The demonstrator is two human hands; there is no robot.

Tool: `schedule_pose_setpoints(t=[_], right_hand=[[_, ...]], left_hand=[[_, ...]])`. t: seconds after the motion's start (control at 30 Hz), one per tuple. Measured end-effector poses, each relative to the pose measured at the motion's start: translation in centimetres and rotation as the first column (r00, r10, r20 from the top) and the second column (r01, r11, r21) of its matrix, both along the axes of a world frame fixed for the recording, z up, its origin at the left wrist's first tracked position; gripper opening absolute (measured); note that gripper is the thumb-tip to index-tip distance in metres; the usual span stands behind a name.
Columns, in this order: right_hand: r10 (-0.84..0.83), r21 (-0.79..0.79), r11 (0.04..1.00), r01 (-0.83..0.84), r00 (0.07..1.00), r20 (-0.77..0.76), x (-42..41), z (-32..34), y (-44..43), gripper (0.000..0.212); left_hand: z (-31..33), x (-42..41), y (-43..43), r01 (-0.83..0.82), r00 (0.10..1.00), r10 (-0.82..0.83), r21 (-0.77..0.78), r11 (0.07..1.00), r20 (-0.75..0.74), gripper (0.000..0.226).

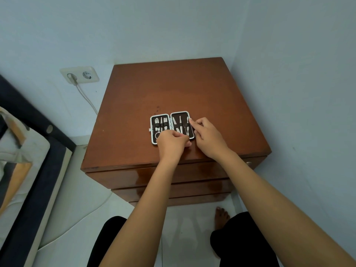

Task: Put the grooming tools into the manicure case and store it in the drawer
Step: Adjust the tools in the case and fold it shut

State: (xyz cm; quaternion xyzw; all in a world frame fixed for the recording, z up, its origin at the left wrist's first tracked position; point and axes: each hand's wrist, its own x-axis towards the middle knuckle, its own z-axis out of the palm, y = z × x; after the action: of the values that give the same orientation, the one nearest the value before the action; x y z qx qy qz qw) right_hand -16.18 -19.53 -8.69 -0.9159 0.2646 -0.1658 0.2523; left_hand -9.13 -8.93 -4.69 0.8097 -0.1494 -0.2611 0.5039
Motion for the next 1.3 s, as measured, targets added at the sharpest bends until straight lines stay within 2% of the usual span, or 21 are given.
schedule_pose_setpoints(t=[0.27, 0.7, 0.8, 0.93, 1.07, 1.2, 1.3], right_hand=[[-0.006, -0.013, 1.0, 0.006, 1.0, -0.004, 0.0, 0.0, 0.0, 0.047], [-0.005, -0.038, 0.999, 0.004, 0.999, -0.037, 0.0, 0.2, 0.1, 0.046], [-0.007, -0.039, 0.999, 0.006, 0.999, -0.044, 0.0, 0.2, 0.1, 0.046], [-0.01, -0.041, 0.999, 0.009, 0.999, -0.036, 0.0, 0.2, 0.2, 0.046], [-0.007, -0.032, 0.999, 0.006, 1.0, -0.027, -0.1, 0.2, 0.2, 0.046], [-0.003, -0.019, 1.0, 0.003, 1.0, -0.029, -0.2, 0.3, 0.3, 0.046], [-0.002, -0.004, 1.0, 0.002, 1.0, -0.015, -0.2, 0.4, 0.4, 0.046]], left_hand=[[0.0, -0.1, -0.2, -0.013, 0.999, 0.012, 0.014, 1.0, 0.049, 0.01], [0.3, 1.0, -1.3, 0.037, 0.991, -0.049, 0.098, 0.995, 0.125, 0.017], [0.1, 1.2, -1.1, 0.074, 0.981, -0.093, 0.117, 0.99, 0.17, 0.021], [-0.9, 0.9, -0.7, 0.084, 0.964, -0.098, 0.064, 0.994, 0.247, 0.016], [-1.9, 0.0, 0.0, 0.118, 0.868, -0.102, -0.002, 0.993, 0.487, 0.009], [-3.8, -0.7, 1.6, 0.218, 0.638, -0.215, 0.095, 0.971, 0.739, 0.026], [-4.4, -0.8, 1.8, 0.245, 0.524, -0.271, 0.162, 0.956, 0.808, 0.034]])
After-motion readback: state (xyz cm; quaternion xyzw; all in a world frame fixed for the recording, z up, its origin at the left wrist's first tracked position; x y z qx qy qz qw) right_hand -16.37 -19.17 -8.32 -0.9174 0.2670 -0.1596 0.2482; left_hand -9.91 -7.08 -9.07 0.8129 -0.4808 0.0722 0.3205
